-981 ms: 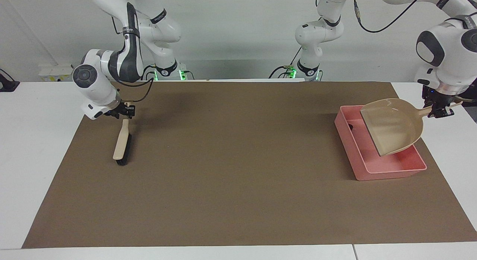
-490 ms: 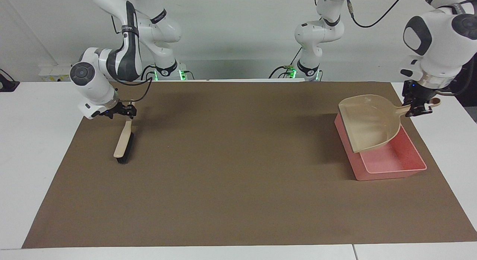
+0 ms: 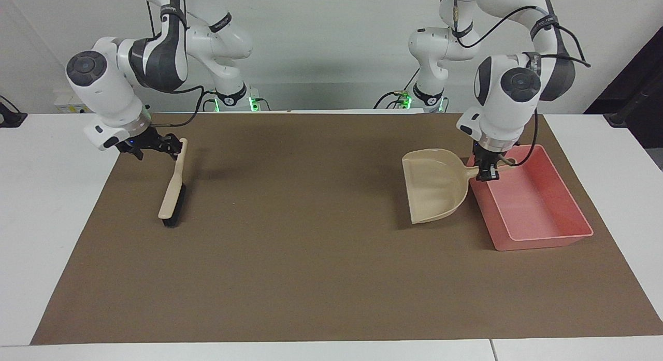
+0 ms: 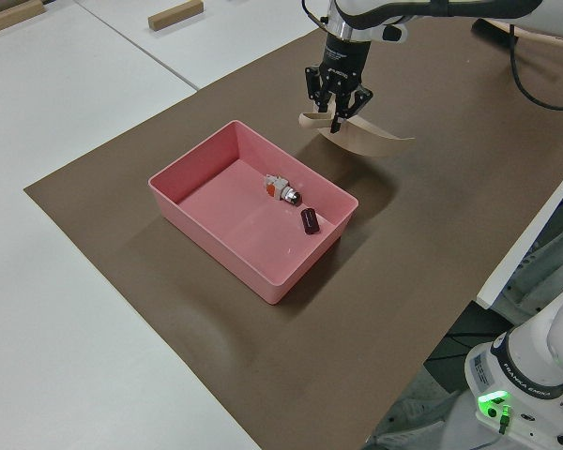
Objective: Clean e-waste and dump in bin
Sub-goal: 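Lower the dustpan back onto the table with the left gripper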
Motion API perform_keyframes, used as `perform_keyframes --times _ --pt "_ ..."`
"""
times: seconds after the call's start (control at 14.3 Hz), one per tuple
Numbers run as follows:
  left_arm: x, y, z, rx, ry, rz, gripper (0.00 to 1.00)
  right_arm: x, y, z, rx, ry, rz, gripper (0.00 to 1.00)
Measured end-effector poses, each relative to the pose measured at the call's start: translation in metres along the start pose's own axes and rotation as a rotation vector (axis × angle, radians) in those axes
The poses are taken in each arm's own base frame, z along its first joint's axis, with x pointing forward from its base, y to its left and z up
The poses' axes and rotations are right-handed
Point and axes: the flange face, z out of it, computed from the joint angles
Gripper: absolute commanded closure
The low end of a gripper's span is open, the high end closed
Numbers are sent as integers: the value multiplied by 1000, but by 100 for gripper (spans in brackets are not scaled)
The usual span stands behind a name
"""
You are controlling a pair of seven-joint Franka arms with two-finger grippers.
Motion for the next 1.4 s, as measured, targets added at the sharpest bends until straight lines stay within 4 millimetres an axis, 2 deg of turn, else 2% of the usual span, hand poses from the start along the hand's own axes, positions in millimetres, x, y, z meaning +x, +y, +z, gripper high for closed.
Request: perform_keyframes --times 0.21,0.56,0.7,0.91,1.12,1.19,1.26,1.33,1.4 --pt "30 3 26 -6 52 -17 100 2 -7 -60 39 55 6 1" --pt "38 -12 53 23 70 -18 100 -11 2 -143 68 56 47 1" --pt "38 -16 62 28 72 -6 100 -13 4 -149 69 47 65 1" --pt "33 -20 65 35 75 17 100 -5 5 -133 73 14 67 1" --pt "26 -21 67 34 75 15 93 5 -1 -117 74 -20 56 1" --pt "26 -20 68 30 75 16 81 8 -1 -113 74 -28 56 1" --pt "26 -19 70 27 74 16 65 10 -1 -110 74 -33 56 1" --pt "27 -19 71 24 74 17 40 10 -1 -110 74 -33 56 1" --pt "28 -18 72 22 73 18 27 9 -1 -114 73 -26 56 1"
